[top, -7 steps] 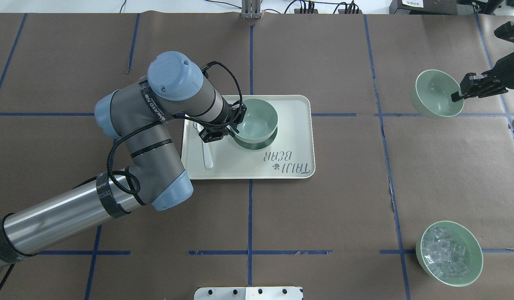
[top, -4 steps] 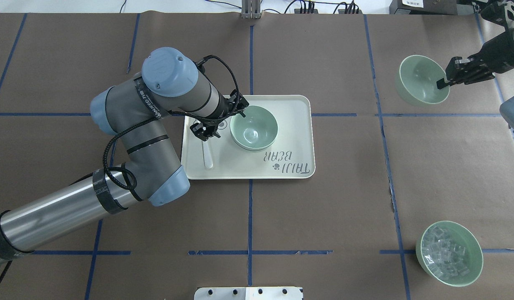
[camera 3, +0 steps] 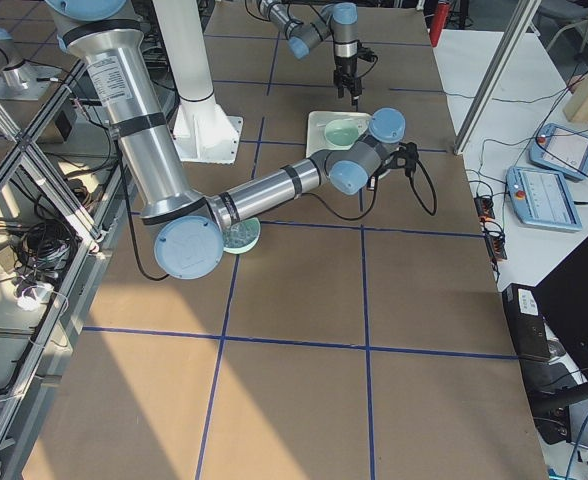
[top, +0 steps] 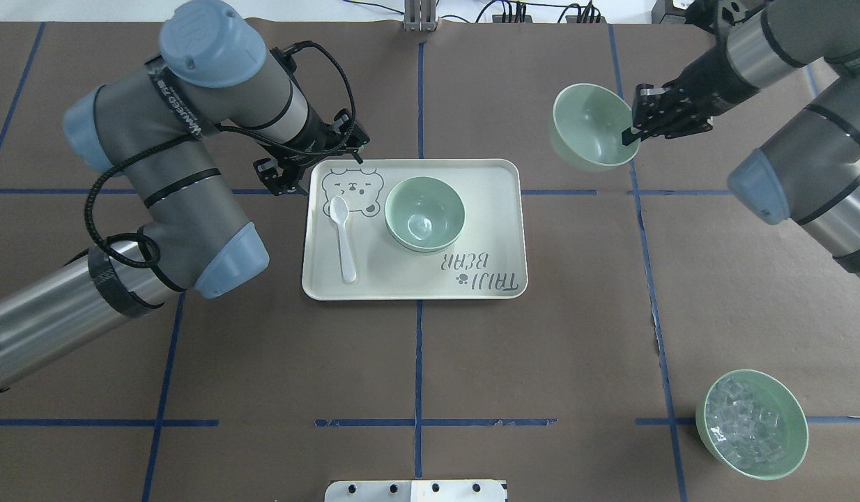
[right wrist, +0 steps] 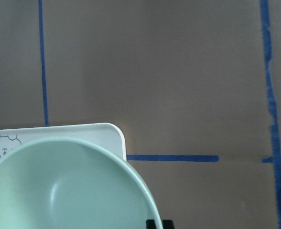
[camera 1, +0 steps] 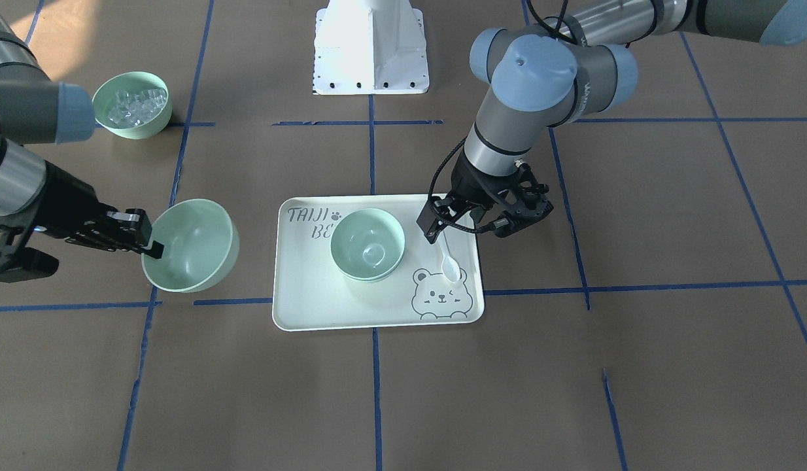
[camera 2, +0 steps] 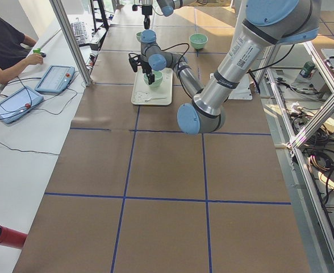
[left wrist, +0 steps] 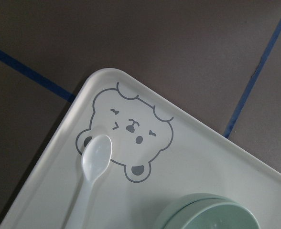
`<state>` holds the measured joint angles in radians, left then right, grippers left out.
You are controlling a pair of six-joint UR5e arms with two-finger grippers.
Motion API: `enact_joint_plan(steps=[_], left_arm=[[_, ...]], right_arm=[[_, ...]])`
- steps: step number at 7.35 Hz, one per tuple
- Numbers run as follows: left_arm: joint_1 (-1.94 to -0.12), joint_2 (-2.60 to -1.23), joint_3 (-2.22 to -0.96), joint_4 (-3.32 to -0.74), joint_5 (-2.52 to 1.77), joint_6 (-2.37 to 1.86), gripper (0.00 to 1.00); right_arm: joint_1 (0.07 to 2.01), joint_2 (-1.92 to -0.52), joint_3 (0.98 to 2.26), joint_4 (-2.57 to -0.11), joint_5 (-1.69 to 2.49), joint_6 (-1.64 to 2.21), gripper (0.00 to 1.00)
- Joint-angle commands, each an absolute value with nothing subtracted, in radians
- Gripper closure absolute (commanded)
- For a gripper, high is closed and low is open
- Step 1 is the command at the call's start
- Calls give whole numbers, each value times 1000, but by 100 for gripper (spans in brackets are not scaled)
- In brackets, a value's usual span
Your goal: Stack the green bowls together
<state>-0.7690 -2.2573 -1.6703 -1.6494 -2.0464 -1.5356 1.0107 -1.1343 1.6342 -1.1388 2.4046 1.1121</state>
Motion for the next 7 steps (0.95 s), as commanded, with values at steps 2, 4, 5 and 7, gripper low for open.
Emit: enact_joint_plan(steps=[2,4,5,7], left_arm=[[-873,-2123,-1834,-1522,-2052,-1258,0],[-929,-2082,-1836,-1522,-2049,-1127,0],[-968,-2044,-1847,-1522,-2049,-1045,0],[-1038,-1981,-1847,-1523,-2048,-889,0]], right_arm=[[774,-1011,1635,-1152,2150,1270,100],[720,-936,1634,-1277,2099,1270,100],[691,-933,1628,-1281,2056,1270,100],[681,-916,1605,-1282,2043,1270,100]])
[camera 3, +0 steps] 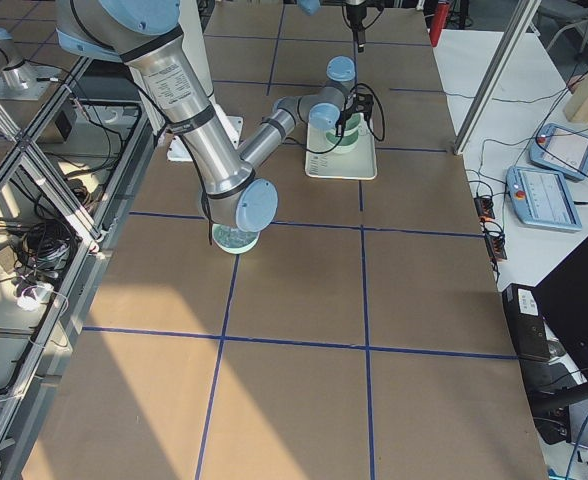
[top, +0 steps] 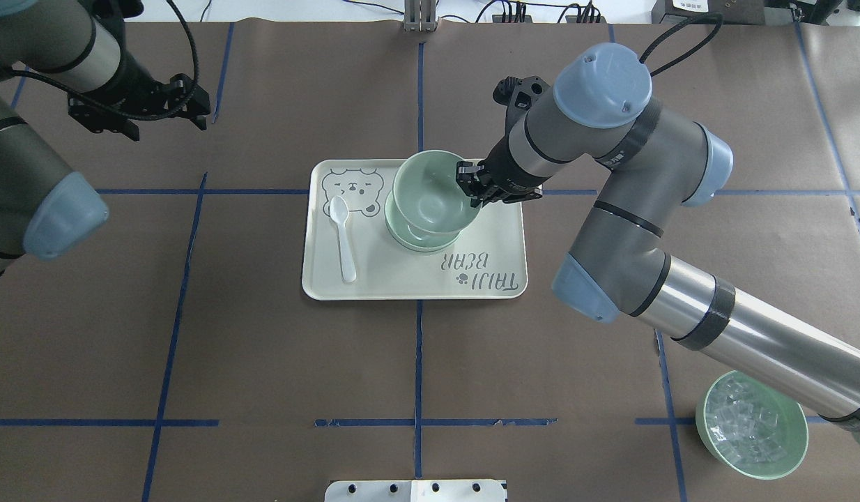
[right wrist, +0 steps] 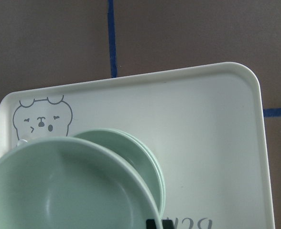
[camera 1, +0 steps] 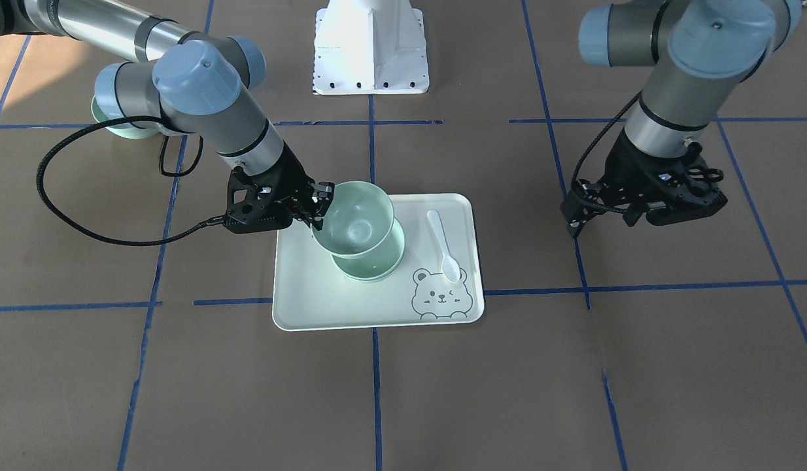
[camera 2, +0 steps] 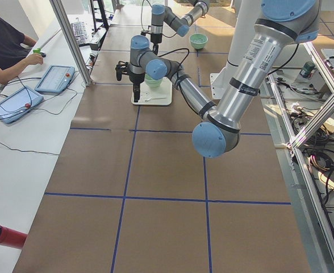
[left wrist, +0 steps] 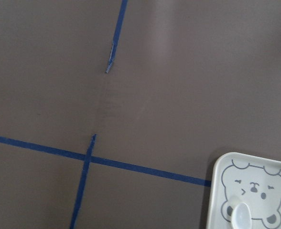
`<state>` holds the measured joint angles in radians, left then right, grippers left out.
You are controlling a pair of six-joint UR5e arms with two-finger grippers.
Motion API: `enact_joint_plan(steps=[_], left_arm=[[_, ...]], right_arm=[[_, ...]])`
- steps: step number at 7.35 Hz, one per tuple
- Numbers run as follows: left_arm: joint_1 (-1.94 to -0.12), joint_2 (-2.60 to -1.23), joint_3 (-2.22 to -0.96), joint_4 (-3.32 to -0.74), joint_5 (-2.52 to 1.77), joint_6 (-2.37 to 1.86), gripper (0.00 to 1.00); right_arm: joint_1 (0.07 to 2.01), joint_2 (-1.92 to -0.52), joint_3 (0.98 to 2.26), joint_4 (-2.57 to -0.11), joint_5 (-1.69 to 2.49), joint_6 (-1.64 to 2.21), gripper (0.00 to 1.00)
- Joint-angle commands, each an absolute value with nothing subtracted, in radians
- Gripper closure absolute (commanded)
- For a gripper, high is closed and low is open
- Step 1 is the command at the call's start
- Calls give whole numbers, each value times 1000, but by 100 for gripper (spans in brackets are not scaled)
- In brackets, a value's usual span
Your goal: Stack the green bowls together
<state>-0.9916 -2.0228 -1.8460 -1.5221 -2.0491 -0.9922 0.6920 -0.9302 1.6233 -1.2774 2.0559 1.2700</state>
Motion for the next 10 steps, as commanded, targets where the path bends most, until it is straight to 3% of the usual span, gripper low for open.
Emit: enact_joint_plan(steps=[1,4,5,6,10], left_arm=[[-1069,-1961,-1845,-1523,-2048,-829,0],[-1115,-1913,-1845,-1528,-2056,-747,0],[-1115,-1911,-1845,-1528,-2056,-746,0],[-1121,-1911,-1844,-1528,-2056,-746,0],[-1124,-1890,-1844,-1534,-2057,-733,0]], right_arm=[[680,-901,1583,-1282,2042,1270,100],[680,-879,1555,-1282,2042,1269,100],[680,-877,1554,-1282,2042,1272,67],[680,-876,1546,-1278,2042,1278,1],[727,-891,1581,-1330,2054,1289,0]])
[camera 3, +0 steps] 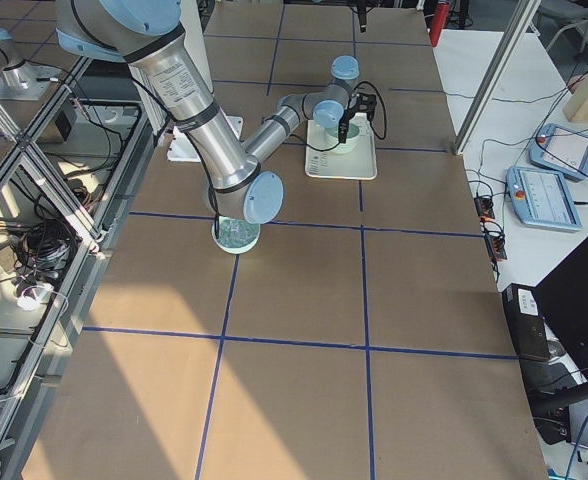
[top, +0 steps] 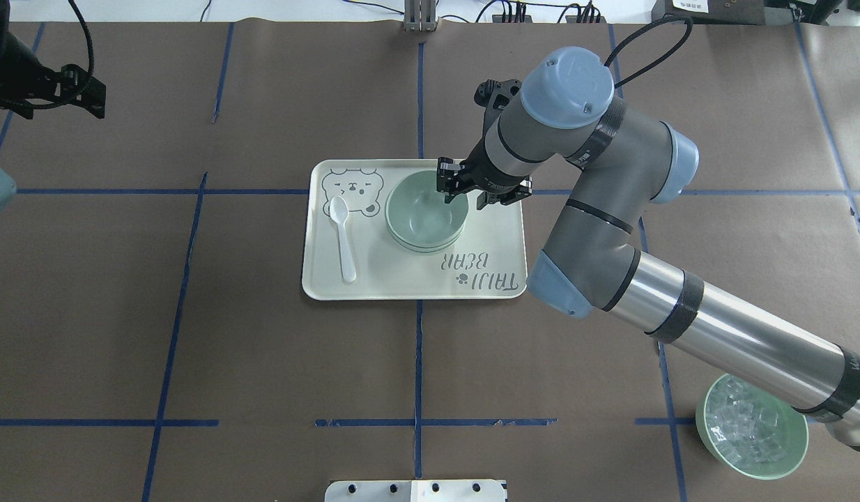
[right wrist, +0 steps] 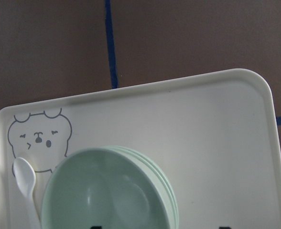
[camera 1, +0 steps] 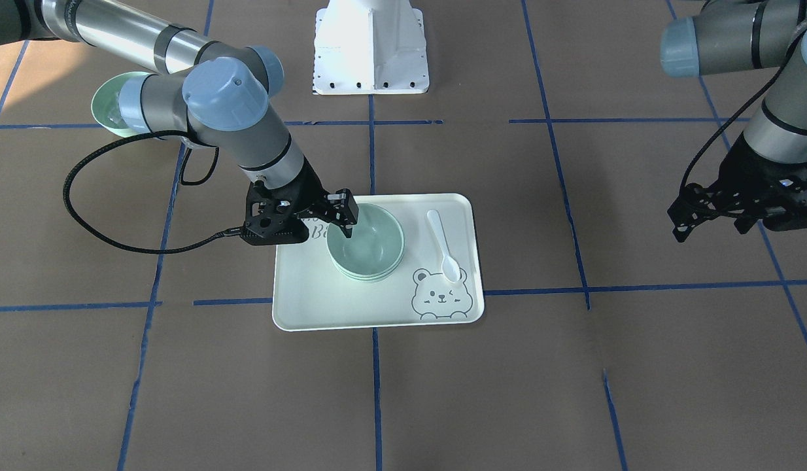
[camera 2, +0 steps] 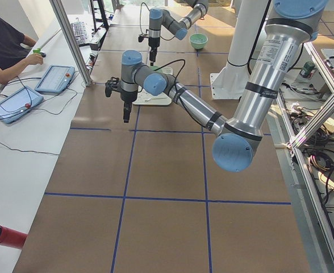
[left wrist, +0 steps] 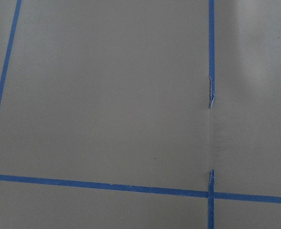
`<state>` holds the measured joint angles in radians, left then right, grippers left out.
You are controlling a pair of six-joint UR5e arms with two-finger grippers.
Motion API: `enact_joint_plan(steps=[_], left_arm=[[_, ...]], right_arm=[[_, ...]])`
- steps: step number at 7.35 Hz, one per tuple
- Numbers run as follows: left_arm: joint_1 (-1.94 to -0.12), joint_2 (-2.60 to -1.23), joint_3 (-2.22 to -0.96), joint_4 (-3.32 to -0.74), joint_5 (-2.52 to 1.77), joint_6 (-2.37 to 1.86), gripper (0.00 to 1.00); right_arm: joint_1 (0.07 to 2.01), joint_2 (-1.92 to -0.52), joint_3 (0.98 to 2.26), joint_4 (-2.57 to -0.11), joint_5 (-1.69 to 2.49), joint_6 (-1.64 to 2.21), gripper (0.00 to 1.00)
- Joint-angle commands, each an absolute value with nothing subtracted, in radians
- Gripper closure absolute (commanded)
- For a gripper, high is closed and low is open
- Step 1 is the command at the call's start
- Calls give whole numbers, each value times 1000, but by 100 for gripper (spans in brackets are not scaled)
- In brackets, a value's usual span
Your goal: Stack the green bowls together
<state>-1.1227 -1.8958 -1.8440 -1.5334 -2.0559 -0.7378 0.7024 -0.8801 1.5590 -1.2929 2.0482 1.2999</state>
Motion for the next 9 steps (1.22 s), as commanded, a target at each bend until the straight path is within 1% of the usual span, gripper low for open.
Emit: enact_joint_plan(steps=[1,2,3,4,6,7,8,9], left_arm=[[-1155,-1888,-1842,-1526,-2057,-695,0],[-1185,-1878,-1841,-1519,-2059,-634,0],[-1215,-1859,-1835,-1502,-2094,-561,0],[-1257,-1839,-1829,-1477,-2132,-473,0],[-1331,-1832,-1825,-1381,-2189,-312,0],[-1386,-1791,-1798,-1370,-2230,-194,0],[-1443,-1758,-1748,-1371,-2291,-66,0],[-1498,-1720,-1690,-1374,-2307,49,0]], right_arm=[[768,-916,1644,-1432,2059,1232,0],[793,-972,1737,-1557,2059,1103,0],[840,-1048,1822,-1621,2059,934,0],[883,-1139,1868,-1626,2063,816,0],[1021,-1254,1870,-1621,2179,599,0],[1104,-1326,1865,-1620,2225,446,0],[1193,-1386,1844,-1621,2262,288,0],[1286,-1437,1785,-1618,2320,129,0]])
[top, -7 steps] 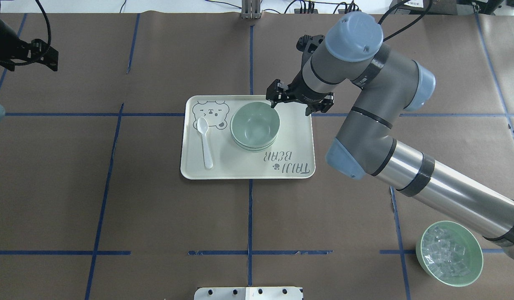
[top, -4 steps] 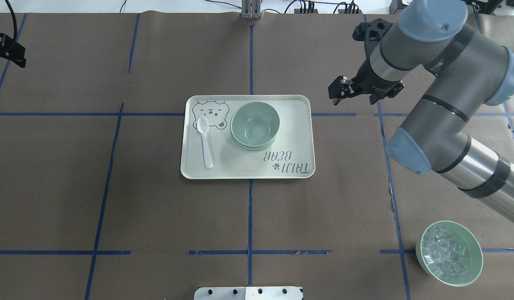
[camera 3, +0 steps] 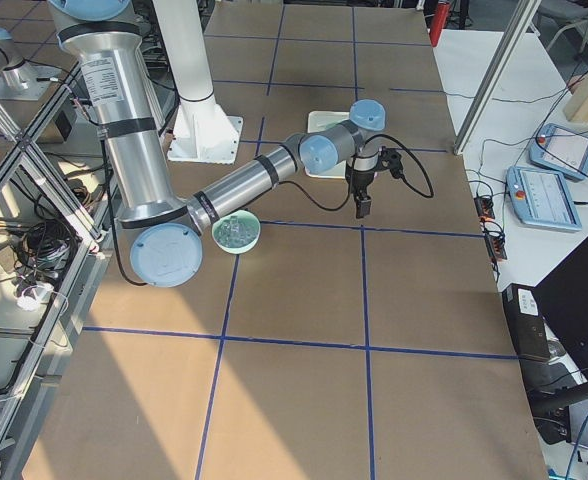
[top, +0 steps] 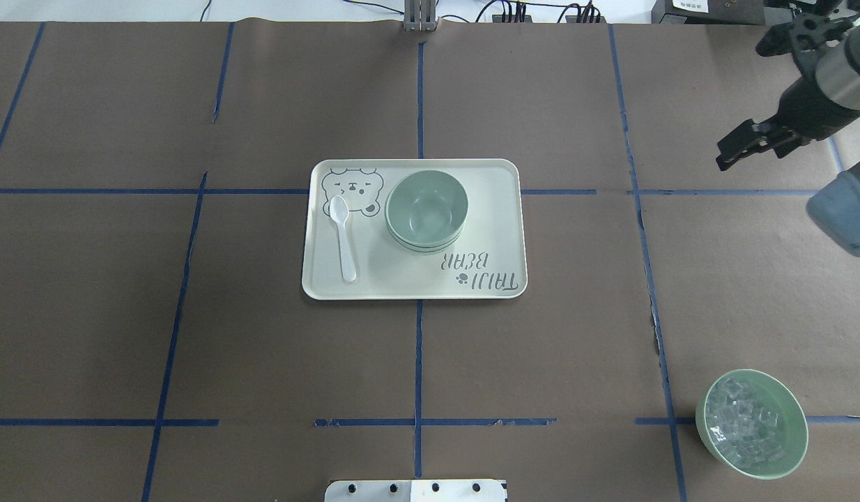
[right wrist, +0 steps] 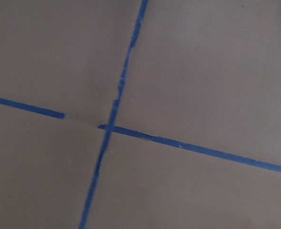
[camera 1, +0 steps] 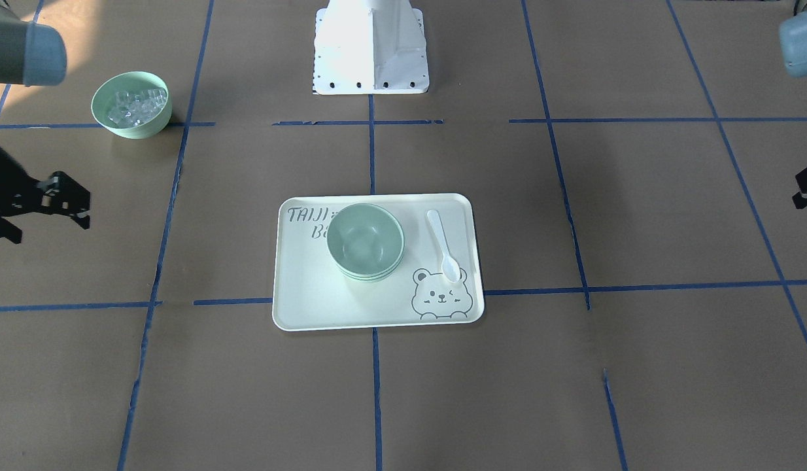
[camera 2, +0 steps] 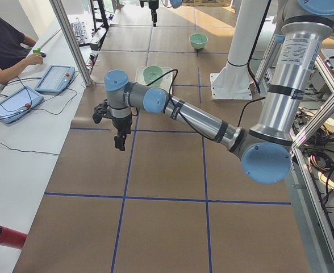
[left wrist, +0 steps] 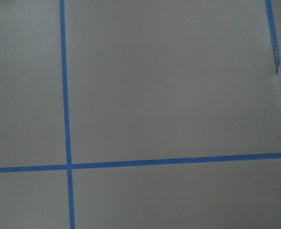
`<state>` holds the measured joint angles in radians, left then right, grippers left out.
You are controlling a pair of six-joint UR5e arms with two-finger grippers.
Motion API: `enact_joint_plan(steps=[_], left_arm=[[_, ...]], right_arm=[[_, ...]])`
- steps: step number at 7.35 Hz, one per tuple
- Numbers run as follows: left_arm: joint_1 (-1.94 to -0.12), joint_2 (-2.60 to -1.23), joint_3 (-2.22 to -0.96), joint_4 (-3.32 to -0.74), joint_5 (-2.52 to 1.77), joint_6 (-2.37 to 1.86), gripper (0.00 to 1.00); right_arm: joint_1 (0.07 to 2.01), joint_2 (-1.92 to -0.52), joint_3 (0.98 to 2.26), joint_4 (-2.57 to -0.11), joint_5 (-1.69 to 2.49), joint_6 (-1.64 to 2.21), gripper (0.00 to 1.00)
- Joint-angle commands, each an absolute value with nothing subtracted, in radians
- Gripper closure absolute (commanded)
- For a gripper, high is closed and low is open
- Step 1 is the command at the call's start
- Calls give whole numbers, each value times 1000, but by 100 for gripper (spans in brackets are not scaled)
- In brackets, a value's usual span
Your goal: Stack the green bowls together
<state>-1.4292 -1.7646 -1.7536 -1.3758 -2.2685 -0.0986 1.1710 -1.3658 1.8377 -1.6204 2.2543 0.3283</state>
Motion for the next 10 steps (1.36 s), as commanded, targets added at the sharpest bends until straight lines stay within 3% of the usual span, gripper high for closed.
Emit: enact_joint_plan(steps=[1,3,10], left_arm=[[-1503,-1688,-1663,-1381,-2319,79,0],[-1503,-1634,-1663,-1396,-2321,81,0],[-1505,-1608,-1612,-1394,-2336,78,0]], right_arm=[[1377,-1466,1716,-1618,2366,-17,0],[1504,-1523,1625,-1618,2404,-151,0],[1558,-1565,1598,-1580,2395,-141,0]])
